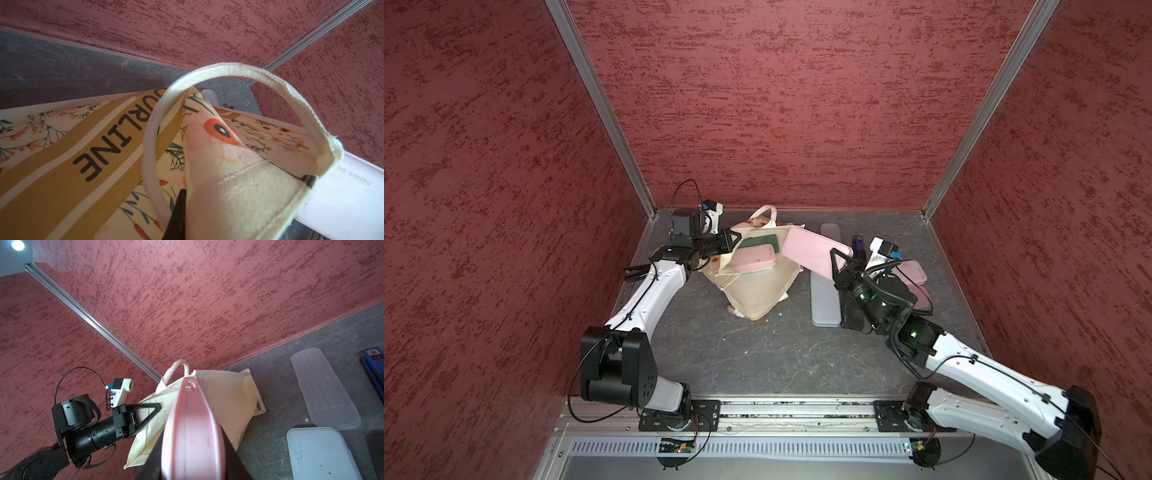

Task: Take out the pencil case from the canvas bag
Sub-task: Place the pencil case at the center of the board.

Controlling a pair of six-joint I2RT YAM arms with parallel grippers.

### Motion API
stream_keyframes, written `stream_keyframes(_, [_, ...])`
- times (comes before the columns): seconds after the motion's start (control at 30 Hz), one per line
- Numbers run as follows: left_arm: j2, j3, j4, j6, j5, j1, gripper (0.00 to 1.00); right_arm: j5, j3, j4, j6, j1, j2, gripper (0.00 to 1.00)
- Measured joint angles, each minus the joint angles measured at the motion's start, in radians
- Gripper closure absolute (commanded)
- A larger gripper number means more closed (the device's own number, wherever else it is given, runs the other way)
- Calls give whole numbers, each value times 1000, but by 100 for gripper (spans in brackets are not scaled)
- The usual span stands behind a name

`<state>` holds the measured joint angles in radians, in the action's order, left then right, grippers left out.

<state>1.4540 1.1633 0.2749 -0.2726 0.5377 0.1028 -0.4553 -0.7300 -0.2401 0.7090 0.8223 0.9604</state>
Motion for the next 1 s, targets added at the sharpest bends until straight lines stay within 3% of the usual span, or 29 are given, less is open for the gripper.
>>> stream_keyframes(0.6, [0,0,2,-11,-3,-19,100,-177,7,178,112,-31,-149,100])
stream_keyframes(0.8, [0,0,2,-11,-1,-19,100,-203,7,181,137,-63,-55,100])
stream_keyframes(1.0, [0,0,2,-12,3,-19,100,-202,3,89,154,-98,158,100])
